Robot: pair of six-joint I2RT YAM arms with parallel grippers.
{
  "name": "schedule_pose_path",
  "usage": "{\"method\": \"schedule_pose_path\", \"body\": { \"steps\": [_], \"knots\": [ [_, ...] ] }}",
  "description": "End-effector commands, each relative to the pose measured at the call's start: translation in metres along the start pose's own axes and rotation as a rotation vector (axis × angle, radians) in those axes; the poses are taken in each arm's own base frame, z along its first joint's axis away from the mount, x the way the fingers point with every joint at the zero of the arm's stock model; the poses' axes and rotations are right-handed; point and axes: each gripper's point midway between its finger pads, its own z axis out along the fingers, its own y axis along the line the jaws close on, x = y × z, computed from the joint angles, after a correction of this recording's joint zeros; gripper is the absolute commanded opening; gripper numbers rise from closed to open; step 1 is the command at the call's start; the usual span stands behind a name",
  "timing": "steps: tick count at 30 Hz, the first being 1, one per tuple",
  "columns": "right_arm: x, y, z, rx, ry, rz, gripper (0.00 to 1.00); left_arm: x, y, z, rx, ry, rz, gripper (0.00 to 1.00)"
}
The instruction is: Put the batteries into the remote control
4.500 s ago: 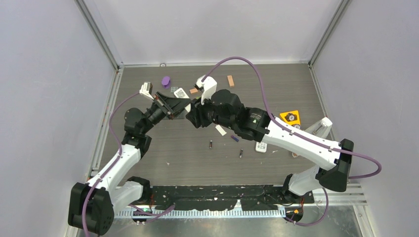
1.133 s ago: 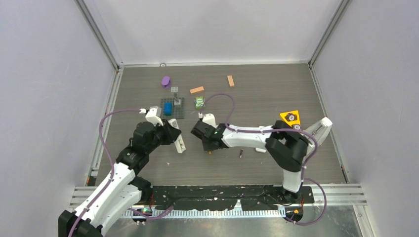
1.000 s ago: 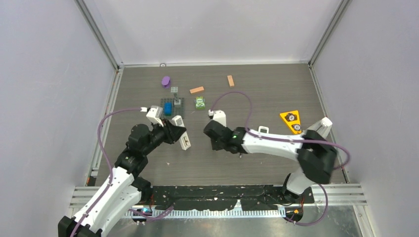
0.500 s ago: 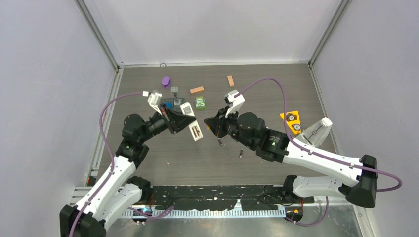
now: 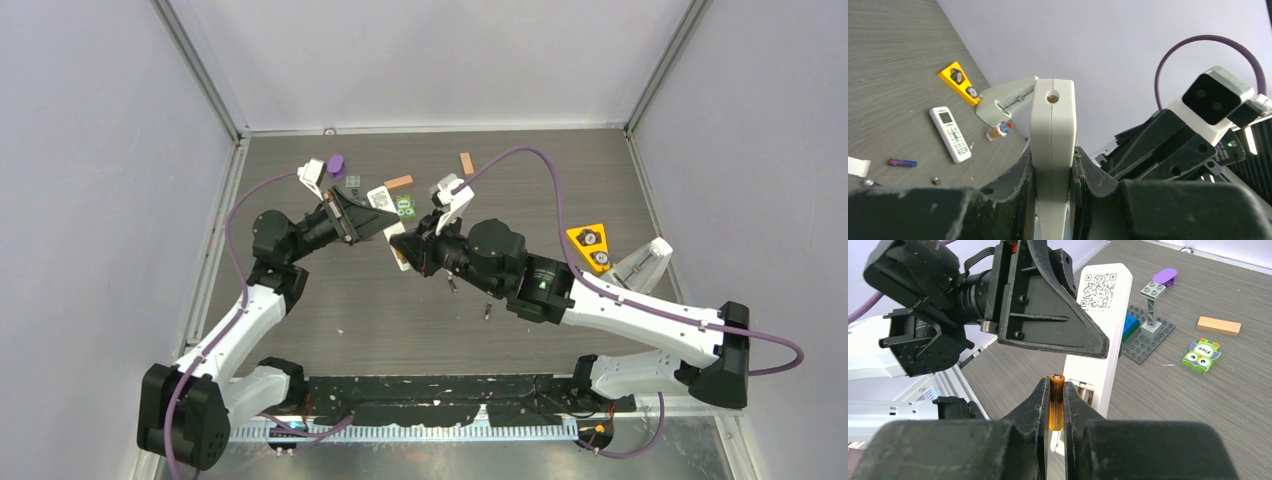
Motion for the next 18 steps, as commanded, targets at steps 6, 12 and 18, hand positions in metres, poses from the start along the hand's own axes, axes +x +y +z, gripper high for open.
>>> {"method": "schedule_pose_path", "body": {
  "steps": [6, 12, 18],
  "knots": [
    [-0.020, 0.002, 0.016, 0.038, -0.047, -0.015, 0.05, -0.002, -0.023, -0.002, 0.081, 0.007, -0.048, 0.00],
    [-0.017, -0.003, 0.018, 0.062, -0.045, -0.019, 0.05, -0.005, -0.017, -0.003, 0.067, -0.003, -0.054, 0.00],
    [-0.006, -0.010, 0.019, 0.092, -0.009, -0.029, 0.05, -0.006, -0.014, -0.004, 0.059, -0.012, -0.058, 0.00]
  ]
}}
